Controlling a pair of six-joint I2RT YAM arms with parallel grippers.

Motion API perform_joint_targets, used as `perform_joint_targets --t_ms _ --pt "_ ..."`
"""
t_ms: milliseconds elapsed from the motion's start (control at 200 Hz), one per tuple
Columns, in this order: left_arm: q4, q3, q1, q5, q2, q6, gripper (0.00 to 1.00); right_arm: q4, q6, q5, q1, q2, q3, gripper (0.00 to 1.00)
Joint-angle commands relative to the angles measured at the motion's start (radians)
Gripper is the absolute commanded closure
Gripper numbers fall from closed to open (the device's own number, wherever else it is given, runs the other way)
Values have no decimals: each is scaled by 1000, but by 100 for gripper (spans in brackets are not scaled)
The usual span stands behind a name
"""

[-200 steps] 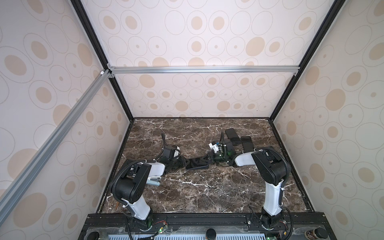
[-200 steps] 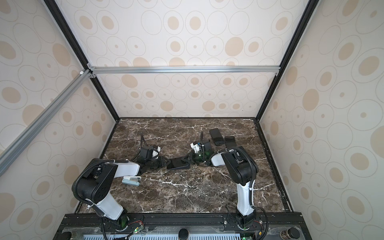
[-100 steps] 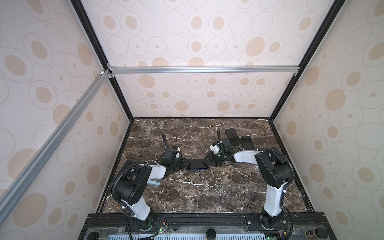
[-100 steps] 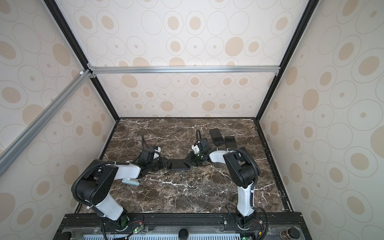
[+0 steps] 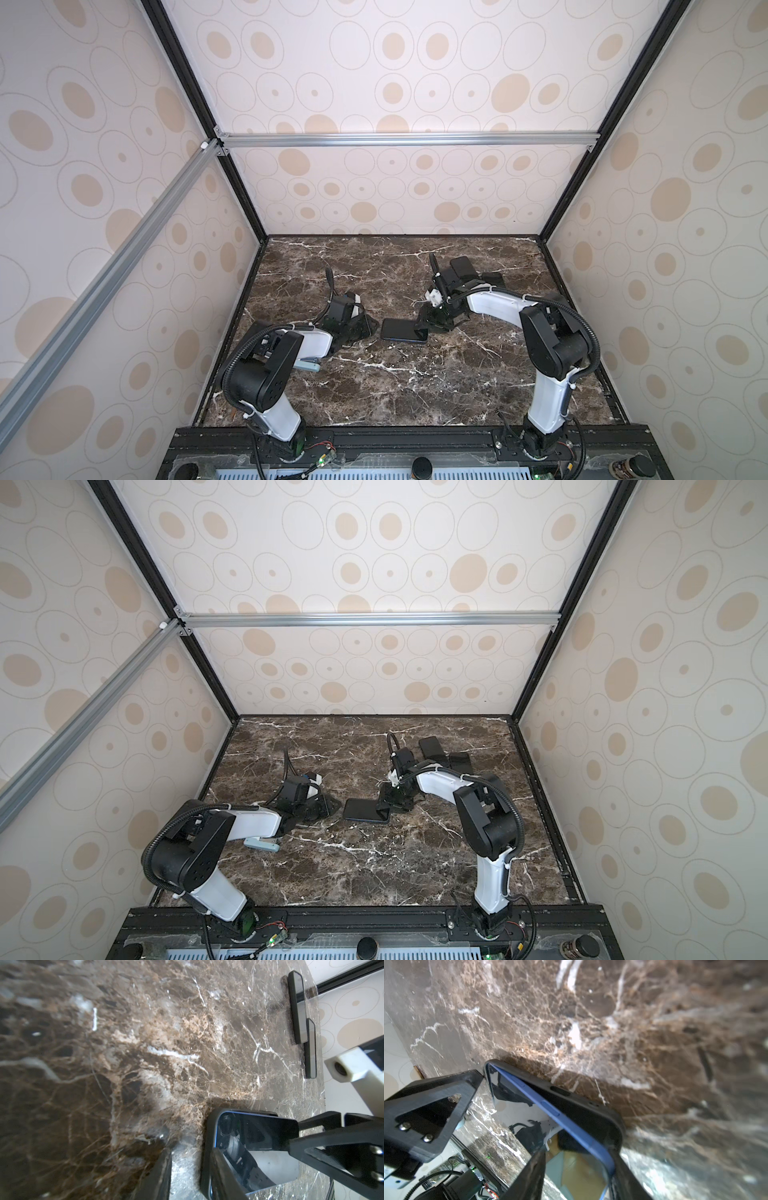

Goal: Put the phone into the phone case

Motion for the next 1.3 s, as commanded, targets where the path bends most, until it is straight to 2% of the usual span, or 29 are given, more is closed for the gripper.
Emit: perform_joint_targets --t_ms 0,145,240,395,555,785,965,1115,1295 --pt "-206 -21 -8 21 50 38 68 -103 -47 49 7 -47 32 46" --pt "-226 -8 -8 34 43 53 69 -182 -81 108 8 -63 72 45" --pt "-232 13 -8 56 48 65 69 -189 -82 134 8 -81 43 47" --pt "-249 54 -12 106 72 93 71 -90 -37 75 8 -99 -56 56" --pt "-275 76 -31 119 104 109 74 0 1 27 7 -69 -91 58" --pt "-303 70 -60 106 136 113 79 65 27 -24 8 -14 -98 75" --pt "-296 59 -75 106 127 101 85 70 19 -22 7 1 -95 78" --pt "-322 44 -98 27 139 112 84 65 7 -7 8 8 -92 79" --pt "-265 10 -109 61 167 86 84 64 1 -14 24 24 -83 85"
